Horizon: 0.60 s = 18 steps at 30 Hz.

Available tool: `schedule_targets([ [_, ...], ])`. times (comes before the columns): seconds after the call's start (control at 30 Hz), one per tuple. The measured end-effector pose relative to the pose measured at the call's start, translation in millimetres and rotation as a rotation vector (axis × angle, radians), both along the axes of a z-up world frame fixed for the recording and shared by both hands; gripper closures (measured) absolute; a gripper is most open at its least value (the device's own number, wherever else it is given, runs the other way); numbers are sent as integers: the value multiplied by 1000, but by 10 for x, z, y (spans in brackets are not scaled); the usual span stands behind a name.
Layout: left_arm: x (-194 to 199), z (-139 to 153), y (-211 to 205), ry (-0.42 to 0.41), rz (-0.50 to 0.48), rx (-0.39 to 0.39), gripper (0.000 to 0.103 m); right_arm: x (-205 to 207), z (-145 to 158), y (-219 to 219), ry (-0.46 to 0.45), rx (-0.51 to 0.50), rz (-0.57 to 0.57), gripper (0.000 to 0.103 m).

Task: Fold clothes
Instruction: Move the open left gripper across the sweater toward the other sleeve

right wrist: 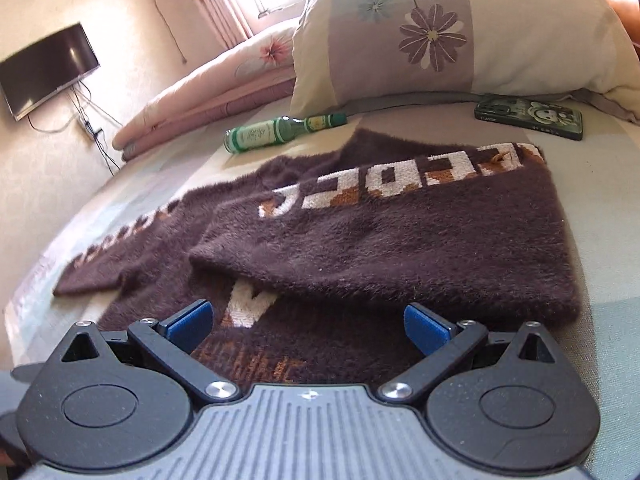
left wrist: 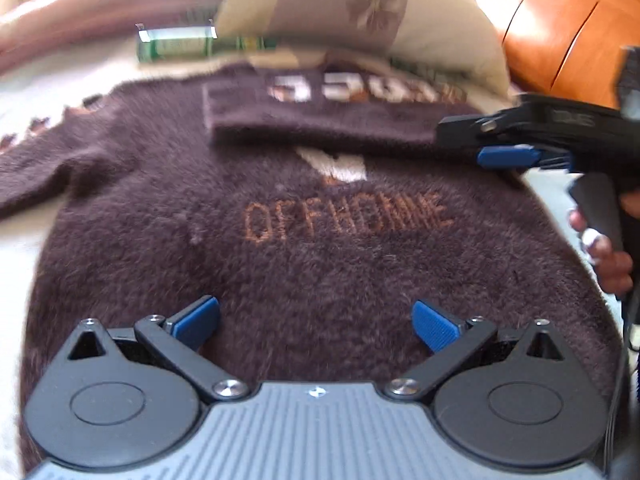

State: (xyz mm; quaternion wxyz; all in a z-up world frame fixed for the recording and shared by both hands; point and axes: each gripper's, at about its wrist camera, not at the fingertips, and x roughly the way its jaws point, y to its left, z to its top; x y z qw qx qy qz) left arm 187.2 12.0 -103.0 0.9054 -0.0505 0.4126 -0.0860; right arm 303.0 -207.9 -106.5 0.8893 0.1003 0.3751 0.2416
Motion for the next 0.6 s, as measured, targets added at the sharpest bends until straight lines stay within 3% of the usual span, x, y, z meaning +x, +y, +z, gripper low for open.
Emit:
schedule_targets([
  [0.1, -241, -19, 39, -49, -2, 9, 1, 38, -48, -19, 35, 5, -3, 0],
  [0.23, -340, 88, 78, -36, -17, 22, 1, 74, -103, -52, 69, 51, -9, 0],
  [0.37, -219, 187, 246, -77, 42, -112, 1, 30, -127, 24, 71, 46, 23, 0],
  [0.47, -87, 82, 373, -12, 97, -189, 1, 2, -143, 122, 72, 28, 41, 0],
  [0.6, -159, 35, 403, -53, 102, -215, 1, -24, -155, 236, 61, -13, 55, 0],
])
